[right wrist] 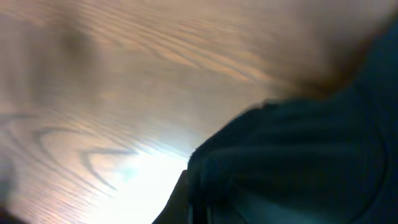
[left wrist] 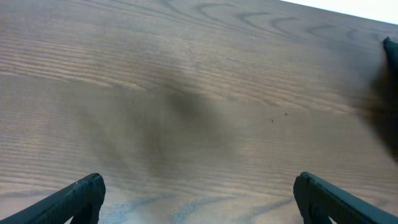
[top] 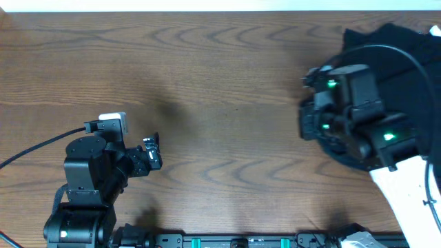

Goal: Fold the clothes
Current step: 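Drag the black shirt leftward to the table center with the right gripper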

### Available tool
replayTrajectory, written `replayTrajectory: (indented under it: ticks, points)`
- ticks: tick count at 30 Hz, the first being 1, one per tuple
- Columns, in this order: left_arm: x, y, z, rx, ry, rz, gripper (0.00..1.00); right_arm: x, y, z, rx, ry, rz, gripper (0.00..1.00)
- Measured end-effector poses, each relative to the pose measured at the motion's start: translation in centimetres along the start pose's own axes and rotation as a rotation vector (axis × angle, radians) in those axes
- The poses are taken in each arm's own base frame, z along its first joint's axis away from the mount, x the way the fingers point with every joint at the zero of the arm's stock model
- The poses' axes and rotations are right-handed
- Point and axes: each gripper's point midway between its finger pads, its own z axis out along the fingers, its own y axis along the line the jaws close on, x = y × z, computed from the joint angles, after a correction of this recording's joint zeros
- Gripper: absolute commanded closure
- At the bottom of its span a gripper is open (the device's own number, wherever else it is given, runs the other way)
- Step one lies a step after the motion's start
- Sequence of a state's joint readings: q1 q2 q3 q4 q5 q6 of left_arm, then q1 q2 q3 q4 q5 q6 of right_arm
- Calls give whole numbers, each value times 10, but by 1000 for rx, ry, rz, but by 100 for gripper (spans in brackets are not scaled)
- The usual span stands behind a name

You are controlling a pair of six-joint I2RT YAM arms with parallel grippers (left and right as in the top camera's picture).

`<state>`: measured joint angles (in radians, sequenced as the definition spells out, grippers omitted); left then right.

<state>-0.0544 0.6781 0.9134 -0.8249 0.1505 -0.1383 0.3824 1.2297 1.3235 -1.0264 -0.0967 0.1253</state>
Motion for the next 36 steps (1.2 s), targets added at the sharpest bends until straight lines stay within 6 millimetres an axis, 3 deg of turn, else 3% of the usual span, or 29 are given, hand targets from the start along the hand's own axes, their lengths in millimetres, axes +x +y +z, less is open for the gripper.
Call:
replayTrajectory:
  ticks: [6,14,15,19,20,21,22,25,29,36]
  points:
    - [0,0,0,0,0,0,2,-17,41,33,-77,-19,-75,99]
    - [0,0,0,0,0,0,2,-26,91,107,-163,3,-134,99]
    - [0,0,0,0,0,0,2,-26,97,113,-175,3,-142,91]
    - [0,0,0,0,0,0,2,-22,117,127,-212,11,-173,45]
    - [0,0,0,0,0,0,2,-22,119,127,-215,11,-171,33]
    - [0,0,0,0,0,0,2,-22,119,126,-214,8,-173,10]
    - [0,0,0,0,0,0,2,-23,118,123,-210,1,-173,1]
    - [-3,0,2,1,-7,1,2,-31,106,112,-183,-29,-161,1]
    - [-9,-4,14,21,3,0,2,-44,78,73,-137,-91,-113,1]
    - [-2,-28,66,144,148,-9,2,-40,18,1,-30,-156,-5,1]
